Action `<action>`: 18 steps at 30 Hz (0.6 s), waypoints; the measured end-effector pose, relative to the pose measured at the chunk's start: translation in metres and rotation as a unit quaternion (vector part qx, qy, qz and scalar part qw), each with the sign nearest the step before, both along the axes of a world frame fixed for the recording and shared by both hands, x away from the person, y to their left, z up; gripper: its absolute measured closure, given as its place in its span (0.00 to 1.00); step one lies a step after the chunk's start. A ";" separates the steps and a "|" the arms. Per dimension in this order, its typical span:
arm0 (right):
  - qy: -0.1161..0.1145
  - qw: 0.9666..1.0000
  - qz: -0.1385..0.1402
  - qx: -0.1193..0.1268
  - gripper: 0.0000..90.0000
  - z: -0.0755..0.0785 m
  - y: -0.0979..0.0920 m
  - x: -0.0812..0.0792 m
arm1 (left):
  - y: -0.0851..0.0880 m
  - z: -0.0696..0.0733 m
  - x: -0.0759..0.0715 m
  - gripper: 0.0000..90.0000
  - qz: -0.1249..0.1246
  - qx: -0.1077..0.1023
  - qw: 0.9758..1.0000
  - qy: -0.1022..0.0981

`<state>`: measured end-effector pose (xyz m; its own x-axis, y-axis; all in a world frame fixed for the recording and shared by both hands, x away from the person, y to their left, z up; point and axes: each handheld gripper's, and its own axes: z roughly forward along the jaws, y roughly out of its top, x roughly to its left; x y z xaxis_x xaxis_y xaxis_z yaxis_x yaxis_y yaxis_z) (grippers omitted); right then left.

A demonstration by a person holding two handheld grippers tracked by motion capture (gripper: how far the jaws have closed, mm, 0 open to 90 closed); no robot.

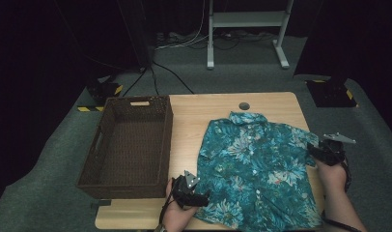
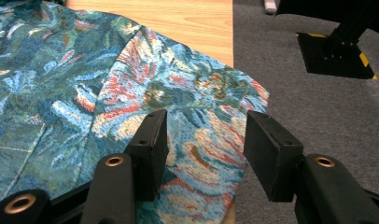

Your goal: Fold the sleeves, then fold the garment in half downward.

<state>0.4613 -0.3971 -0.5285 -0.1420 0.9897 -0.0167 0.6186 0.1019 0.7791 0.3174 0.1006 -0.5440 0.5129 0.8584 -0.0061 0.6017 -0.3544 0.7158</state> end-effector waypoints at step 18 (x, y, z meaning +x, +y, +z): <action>0.010 1.000 -0.020 0.009 0.72 -0.008 -0.004 0.001 | 0.000 0.000 -0.001 0.03 0.003 -0.002 1.000 0.000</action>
